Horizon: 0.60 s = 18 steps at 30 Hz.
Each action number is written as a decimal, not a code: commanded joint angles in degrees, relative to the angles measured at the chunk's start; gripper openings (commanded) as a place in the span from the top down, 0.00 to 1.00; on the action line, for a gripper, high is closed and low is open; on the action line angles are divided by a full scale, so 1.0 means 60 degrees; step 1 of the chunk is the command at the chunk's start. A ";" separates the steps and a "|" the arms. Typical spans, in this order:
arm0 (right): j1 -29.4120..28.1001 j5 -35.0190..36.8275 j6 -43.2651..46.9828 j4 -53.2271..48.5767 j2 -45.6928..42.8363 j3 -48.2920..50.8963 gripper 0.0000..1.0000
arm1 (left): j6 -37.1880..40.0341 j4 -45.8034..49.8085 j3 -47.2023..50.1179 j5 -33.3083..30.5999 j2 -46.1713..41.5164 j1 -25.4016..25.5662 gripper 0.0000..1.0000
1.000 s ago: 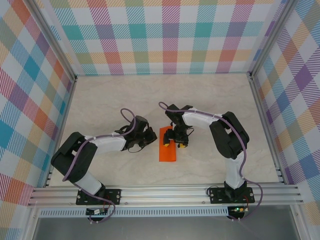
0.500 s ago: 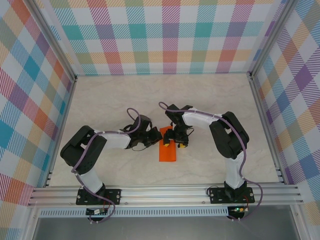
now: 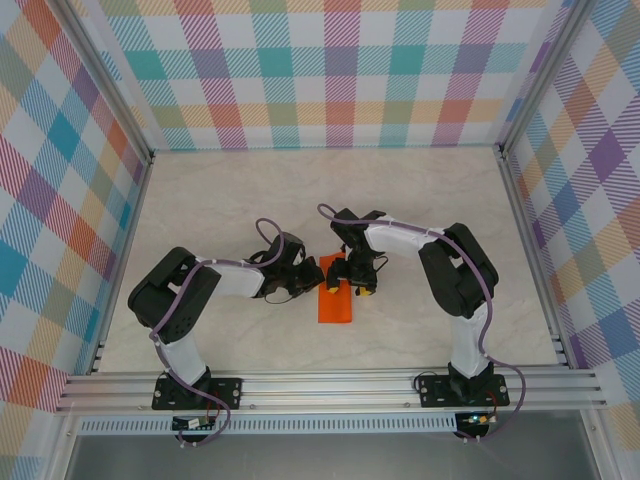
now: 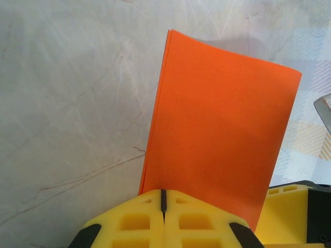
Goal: Fold a paper plane with a square sheet of paper (pick it up from the middle)
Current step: Hold the square sheet of paper at the center of the table.
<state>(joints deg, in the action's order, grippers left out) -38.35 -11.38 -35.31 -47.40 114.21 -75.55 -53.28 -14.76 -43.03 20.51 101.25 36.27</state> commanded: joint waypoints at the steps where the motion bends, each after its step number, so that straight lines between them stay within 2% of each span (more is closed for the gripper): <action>1: 0.0006 0.0960 0.0100 0.0038 0.1073 0.0807 0.28 | 0.0185 0.0590 -0.0125 -0.0203 0.0380 0.0252 1.00; 5: 0.0019 0.0754 0.0020 0.0360 0.0401 0.0786 0.26 | 0.0351 0.0841 -0.0102 -0.0370 0.0395 0.0283 1.00; 10: 0.0215 0.0534 -0.0156 0.1084 -0.1447 0.1011 0.19 | 0.0518 0.1065 -0.0084 -0.0518 0.0366 0.0281 1.00; 12: 0.0427 0.0402 -0.0367 0.1441 -0.2240 0.1309 0.20 | 0.0554 0.1070 -0.0084 -0.0530 0.0366 0.0290 1.00; 15: 0.0837 -0.0242 -0.0564 0.2115 -0.3123 0.1942 0.27 | 0.0575 0.1069 -0.0124 -0.0497 0.0353 0.0297 1.00; 18: 0.1113 -0.1470 -0.0737 0.3165 -0.3714 0.2586 0.51 | 0.0597 0.1054 -0.0152 -0.0447 0.0390 0.0297 1.00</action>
<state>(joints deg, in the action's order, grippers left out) -32.58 -13.56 -38.00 -35.44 94.54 -62.67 -51.13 -13.52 -43.88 18.81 101.30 36.97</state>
